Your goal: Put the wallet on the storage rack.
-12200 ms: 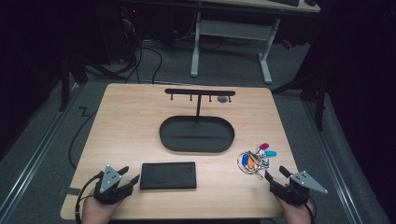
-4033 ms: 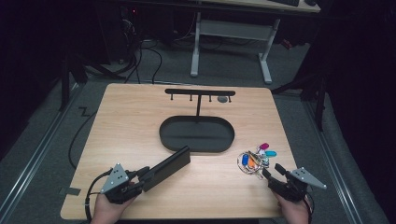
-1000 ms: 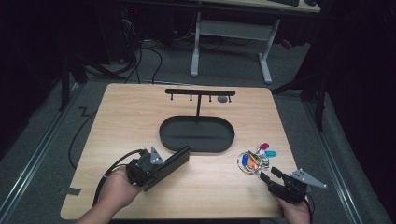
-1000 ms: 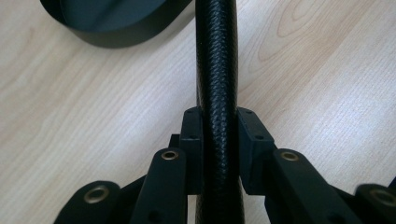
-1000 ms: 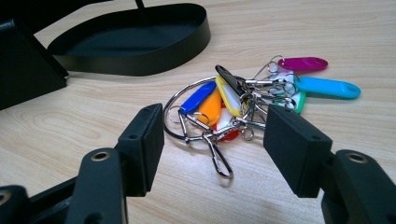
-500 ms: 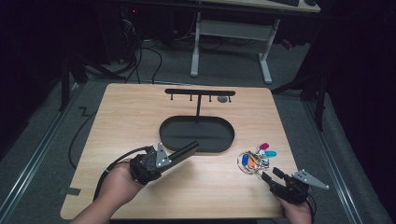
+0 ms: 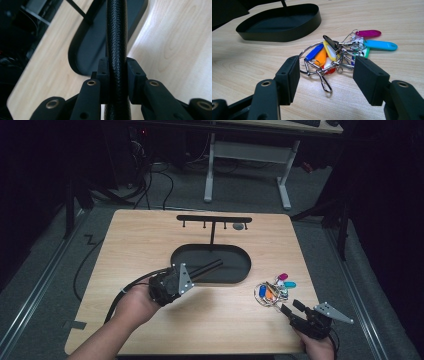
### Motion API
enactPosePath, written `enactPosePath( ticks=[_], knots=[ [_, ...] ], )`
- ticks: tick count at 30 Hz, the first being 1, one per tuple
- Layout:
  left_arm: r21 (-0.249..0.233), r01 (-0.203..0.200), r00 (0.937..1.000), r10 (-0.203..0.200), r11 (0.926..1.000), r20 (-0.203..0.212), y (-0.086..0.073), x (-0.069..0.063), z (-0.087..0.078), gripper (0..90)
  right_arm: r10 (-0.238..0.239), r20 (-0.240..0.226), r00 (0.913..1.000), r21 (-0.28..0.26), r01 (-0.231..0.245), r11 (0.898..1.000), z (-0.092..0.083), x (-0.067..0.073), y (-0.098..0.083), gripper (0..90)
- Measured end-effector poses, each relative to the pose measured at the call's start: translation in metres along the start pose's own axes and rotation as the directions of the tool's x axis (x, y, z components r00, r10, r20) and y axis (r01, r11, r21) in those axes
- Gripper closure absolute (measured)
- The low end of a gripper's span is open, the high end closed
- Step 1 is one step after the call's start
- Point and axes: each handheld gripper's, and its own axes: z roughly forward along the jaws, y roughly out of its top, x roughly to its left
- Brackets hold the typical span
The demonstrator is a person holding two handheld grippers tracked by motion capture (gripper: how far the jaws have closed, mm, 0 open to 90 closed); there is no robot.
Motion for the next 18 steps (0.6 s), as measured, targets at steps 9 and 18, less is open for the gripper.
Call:
enactPosePath(
  ticks=[9, 18],
  knots=[
    [0.0, -0.145, 0.9881, 0.145, 0.9894, -0.052, 0.021, 0.006, 0.03, 75.5, -0.01, 0.008, 0.9999, 0.001, 0.01, 1.0, 0.0, -0.001, 0.001, 38.9],
    [-0.033, -0.222, 0.9708, 0.218, 0.9745, -0.1, 0.037, 0.019, 0.056, 75.5, -0.021, 0.011, 0.9997, 0.0, 0.021, 1.0, -0.001, 0.0, 0.001, 38.9]
  ],
)
